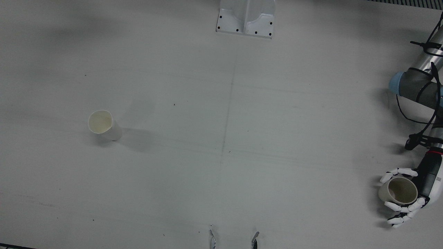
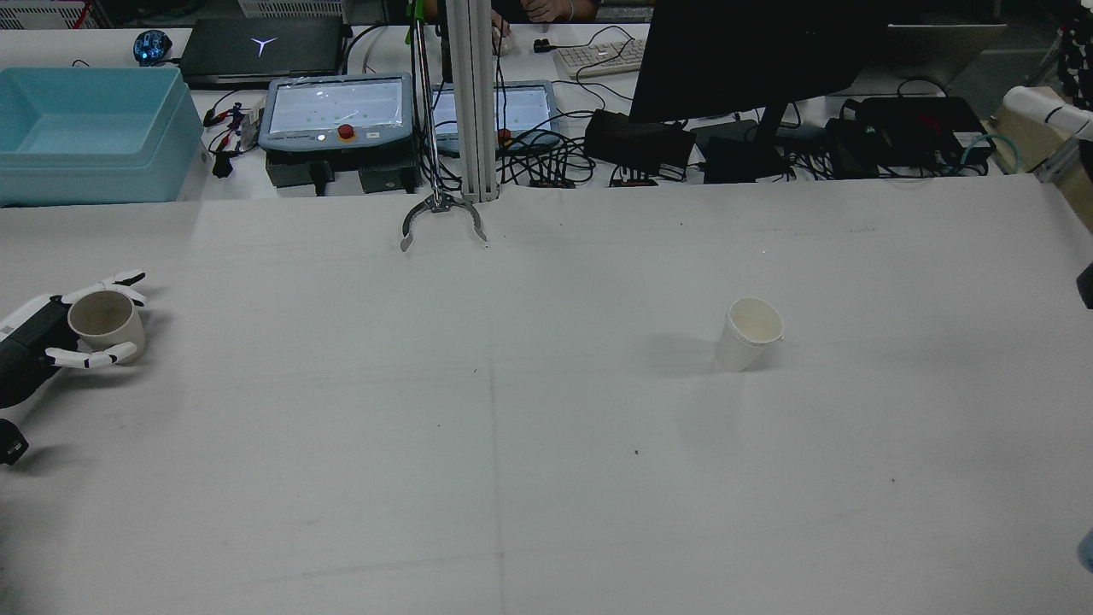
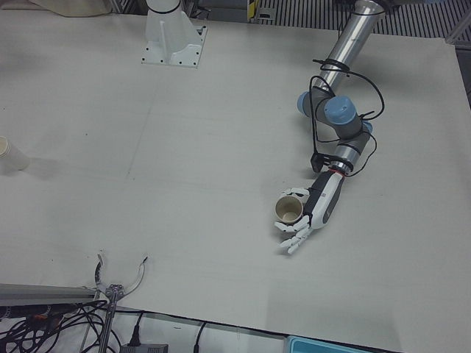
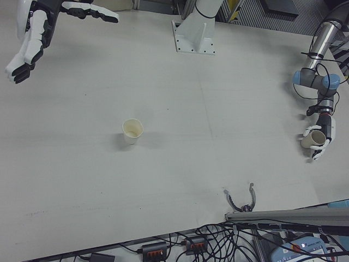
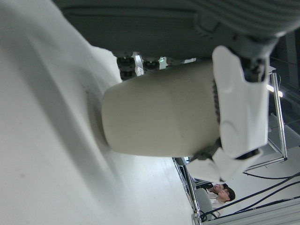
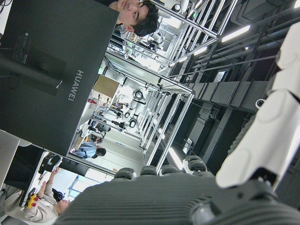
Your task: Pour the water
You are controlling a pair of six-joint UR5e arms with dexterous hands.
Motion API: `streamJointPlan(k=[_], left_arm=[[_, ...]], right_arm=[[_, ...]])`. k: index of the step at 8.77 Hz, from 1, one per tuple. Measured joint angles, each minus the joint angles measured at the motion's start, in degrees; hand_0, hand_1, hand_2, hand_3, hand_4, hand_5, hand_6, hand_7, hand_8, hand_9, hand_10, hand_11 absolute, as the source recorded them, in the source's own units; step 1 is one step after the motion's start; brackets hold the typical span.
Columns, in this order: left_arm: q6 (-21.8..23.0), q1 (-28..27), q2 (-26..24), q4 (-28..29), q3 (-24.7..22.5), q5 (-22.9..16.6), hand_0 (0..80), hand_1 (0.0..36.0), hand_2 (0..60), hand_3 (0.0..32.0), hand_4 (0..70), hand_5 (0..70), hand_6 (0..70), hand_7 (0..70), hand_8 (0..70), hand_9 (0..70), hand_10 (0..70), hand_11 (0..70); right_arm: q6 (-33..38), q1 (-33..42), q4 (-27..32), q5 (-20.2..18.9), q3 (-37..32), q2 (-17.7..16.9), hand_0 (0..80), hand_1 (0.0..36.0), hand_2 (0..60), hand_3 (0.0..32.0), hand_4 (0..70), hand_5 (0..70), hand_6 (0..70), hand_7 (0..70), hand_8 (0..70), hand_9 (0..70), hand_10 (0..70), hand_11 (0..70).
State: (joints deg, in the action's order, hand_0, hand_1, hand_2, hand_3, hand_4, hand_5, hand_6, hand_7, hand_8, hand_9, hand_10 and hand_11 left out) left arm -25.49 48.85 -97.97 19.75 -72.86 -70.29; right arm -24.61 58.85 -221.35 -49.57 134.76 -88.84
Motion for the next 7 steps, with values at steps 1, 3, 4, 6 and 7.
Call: streamJointPlan(k=[1,3,4,6,7], left_arm=[[1.65,0.01,0.02,-0.5,0.0,0.45,50.8,36.0,60.0,0.0,46.3,70.0,19.0,35.2,14.9,24.1,10.2,17.0],[5.57,0.12,0.05,-1.07,-0.04,1.36,51.7,36.0,60.0,0.0,44.8,70.0,18.6,34.6,14.4,23.4,9.9,16.5],[7.15,0.18,0.09,-0.9,-0.17,1.99,52.0,36.0,60.0,0.0,44.0,70.0,18.4,34.3,14.5,23.5,9.8,16.5],[10.78,0.32,0.23,-0.13,-0.5,3.83,54.5,36.0,60.0,0.0,43.7,70.0,18.6,34.4,14.9,24.0,9.7,16.4],[12.2,0.35,0.53,0.78,-0.66,4.55,55.0,36.0,60.0,0.0,43.9,70.0,18.8,34.5,15.3,24.4,9.8,16.5]], right_arm=[[0.0,0.0,-0.02,0.0,0.03,0.07,42.0,11.0,14.0,0.0,4.5,1.5,0.3,0.2,0.0,0.3,0.0,0.0],[0.03,-0.04,-0.01,0.0,0.06,0.13,42.1,11.0,14.2,0.0,4.6,1.8,0.4,0.3,0.0,0.3,0.0,0.0],[0.04,-0.05,-0.01,0.0,0.04,0.13,42.1,11.1,14.3,0.0,4.6,1.9,0.4,0.3,0.0,0.3,0.0,0.0],[0.05,-0.12,-0.03,0.0,-0.18,0.05,42.0,11.1,14.6,0.0,4.6,2.2,0.5,0.5,0.0,0.4,0.0,0.0],[0.03,-0.26,-0.02,0.02,-0.76,0.07,41.9,11.3,15.4,0.0,4.6,2.0,0.6,0.6,0.0,0.4,0.0,0.0]])
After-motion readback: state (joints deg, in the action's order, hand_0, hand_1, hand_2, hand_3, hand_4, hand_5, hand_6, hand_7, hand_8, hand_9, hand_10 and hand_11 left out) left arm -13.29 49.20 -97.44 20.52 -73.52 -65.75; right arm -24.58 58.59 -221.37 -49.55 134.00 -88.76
